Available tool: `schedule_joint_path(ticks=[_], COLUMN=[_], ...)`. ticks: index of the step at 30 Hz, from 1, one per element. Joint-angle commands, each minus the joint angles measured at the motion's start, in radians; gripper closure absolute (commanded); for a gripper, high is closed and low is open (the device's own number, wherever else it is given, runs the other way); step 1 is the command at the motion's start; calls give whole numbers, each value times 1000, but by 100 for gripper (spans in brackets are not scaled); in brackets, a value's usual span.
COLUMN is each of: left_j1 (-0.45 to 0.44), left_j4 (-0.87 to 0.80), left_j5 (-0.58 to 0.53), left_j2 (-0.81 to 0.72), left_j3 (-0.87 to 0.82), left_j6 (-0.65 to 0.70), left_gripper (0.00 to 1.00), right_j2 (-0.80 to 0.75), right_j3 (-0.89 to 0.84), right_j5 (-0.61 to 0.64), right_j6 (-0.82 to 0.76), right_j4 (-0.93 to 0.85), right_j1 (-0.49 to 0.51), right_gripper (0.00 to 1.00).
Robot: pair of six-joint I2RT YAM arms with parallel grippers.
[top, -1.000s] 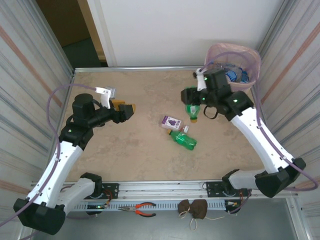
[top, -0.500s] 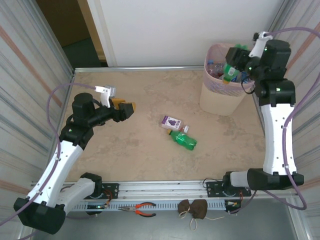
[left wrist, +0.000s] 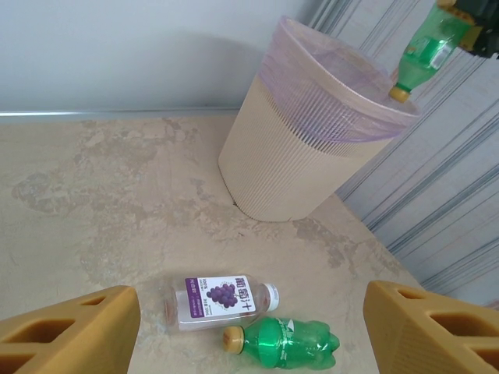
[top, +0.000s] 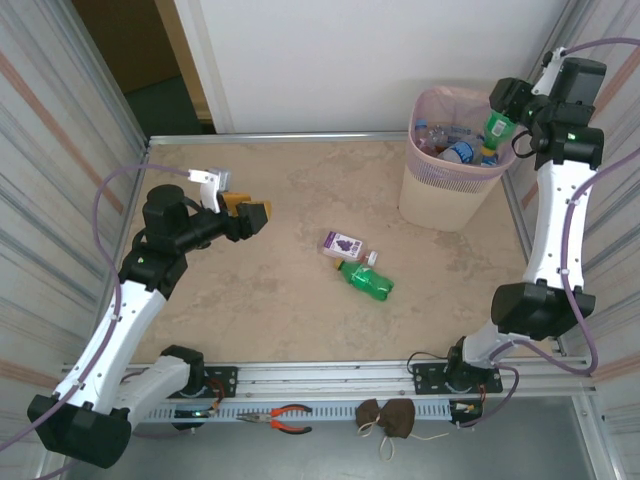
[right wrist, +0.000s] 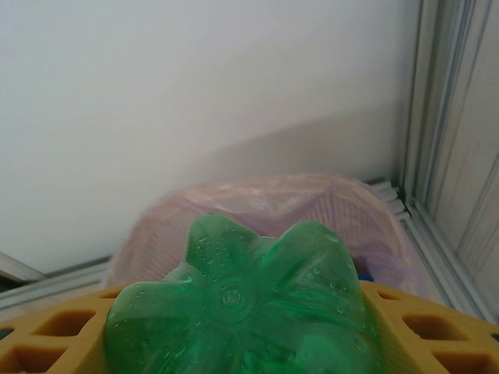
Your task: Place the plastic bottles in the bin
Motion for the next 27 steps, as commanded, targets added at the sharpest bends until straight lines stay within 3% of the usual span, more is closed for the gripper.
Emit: schedule_joint_path(ticks=[1,16,27], left_j1=[11,12,10], left_j4=[27,48,49], left_j5=[8,17,15], left_j2=[-10,-2,-5], left_j3=[-1,-23,-19], left_j6=[-12,-21,-22], left_gripper=[24,24,24], right_j2=[7,-32,-60], right_j3=[-29,-425,-293], right_j5=[40,70,34], right_j6=[-62,-84,-74], right_j4=[-13,164,79], right_j1=[-5,-9,-9], right_gripper=[46,49,29])
